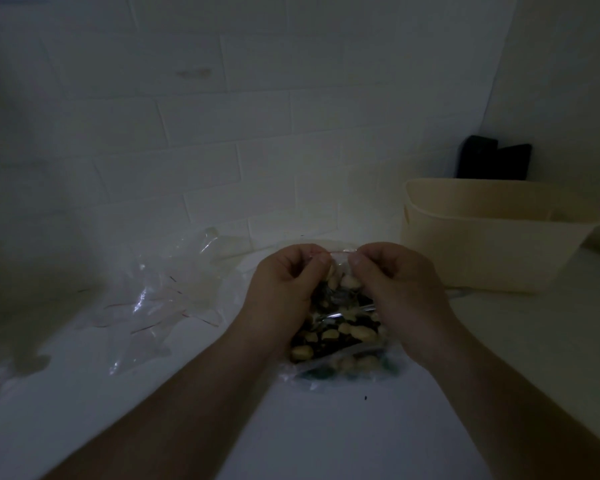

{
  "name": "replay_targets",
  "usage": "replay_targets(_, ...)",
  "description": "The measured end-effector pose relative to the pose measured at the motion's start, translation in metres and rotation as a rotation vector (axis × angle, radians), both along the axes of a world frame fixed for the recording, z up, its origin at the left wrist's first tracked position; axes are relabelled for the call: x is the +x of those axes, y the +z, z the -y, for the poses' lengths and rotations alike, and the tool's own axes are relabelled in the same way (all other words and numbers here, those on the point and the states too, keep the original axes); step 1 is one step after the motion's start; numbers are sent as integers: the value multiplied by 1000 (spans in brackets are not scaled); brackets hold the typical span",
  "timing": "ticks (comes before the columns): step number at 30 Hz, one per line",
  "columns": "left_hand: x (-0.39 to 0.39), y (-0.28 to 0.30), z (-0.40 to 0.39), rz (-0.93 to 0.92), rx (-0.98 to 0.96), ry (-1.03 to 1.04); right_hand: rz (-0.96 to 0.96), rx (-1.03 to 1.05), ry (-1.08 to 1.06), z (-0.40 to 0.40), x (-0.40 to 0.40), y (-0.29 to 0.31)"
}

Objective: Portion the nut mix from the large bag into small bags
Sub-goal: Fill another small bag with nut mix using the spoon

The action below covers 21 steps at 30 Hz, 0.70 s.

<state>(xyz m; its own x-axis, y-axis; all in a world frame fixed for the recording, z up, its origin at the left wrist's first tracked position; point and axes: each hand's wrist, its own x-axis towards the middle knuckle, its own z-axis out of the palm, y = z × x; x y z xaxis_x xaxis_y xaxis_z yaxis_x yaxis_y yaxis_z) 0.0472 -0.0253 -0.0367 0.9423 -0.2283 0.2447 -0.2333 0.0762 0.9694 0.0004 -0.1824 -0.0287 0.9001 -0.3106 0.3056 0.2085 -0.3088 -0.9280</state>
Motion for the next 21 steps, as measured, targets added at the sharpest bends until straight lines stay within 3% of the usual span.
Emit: replay_targets(21, -8, 4, 3, -47, -10, -55, 22, -20, -9, 1, 2, 1)
